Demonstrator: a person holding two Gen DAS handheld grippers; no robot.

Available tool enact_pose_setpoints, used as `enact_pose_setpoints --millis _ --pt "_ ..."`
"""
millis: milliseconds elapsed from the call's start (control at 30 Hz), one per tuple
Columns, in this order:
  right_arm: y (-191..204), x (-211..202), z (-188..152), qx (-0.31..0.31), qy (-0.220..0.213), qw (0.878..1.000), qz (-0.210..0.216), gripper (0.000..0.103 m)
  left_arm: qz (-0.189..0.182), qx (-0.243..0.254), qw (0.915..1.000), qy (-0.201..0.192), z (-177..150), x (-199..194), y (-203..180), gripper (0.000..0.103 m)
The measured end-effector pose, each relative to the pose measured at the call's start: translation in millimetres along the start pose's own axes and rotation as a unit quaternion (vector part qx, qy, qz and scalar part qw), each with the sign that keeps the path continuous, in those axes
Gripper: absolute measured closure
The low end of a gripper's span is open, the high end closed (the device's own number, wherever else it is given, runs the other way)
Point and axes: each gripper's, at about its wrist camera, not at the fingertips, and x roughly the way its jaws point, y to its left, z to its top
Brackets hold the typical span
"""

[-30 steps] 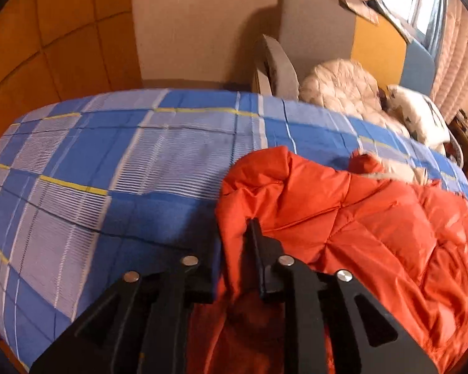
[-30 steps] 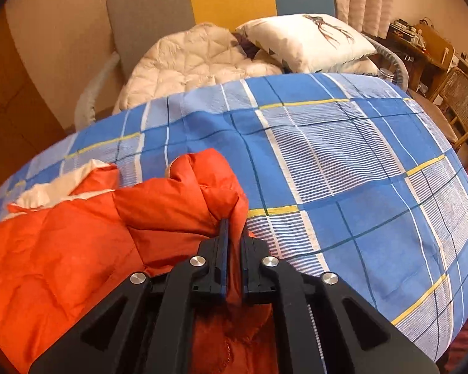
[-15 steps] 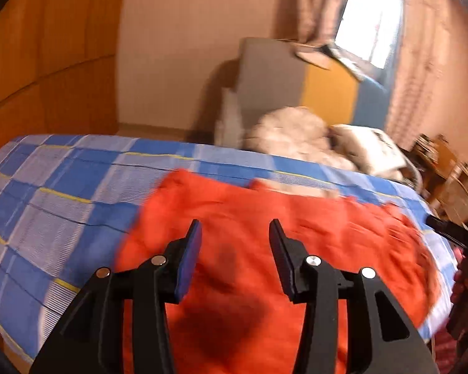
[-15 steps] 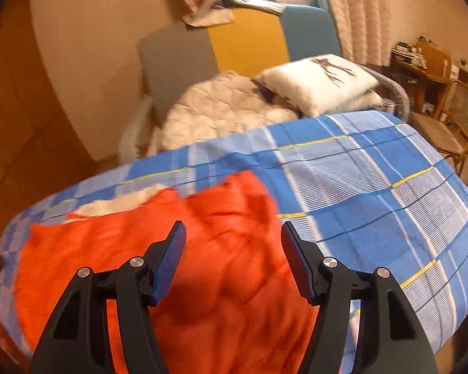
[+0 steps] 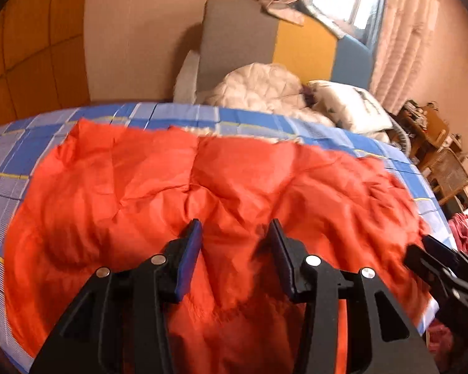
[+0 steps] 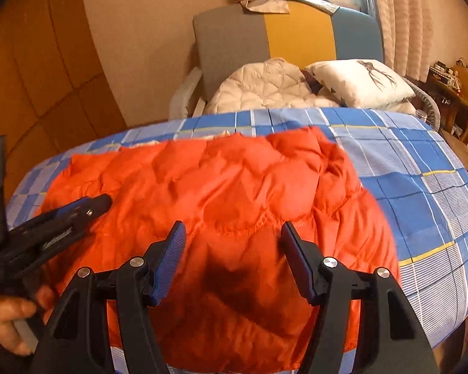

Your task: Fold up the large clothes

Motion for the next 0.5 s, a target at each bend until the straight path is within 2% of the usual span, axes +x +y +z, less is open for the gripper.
enact_pose_setpoints --millis 233,500 --pt "-10 28 -10 0.01 0.017 1.0 -0.013 0.035 0.013 0.003 0.9998 0.018 -9 32 4 0.058" --pt "-10 36 -12 0.017 0.029 0.999 -0.022 0.032 0.026 0.016 0.9993 0.021 -16 37 1 0.058"
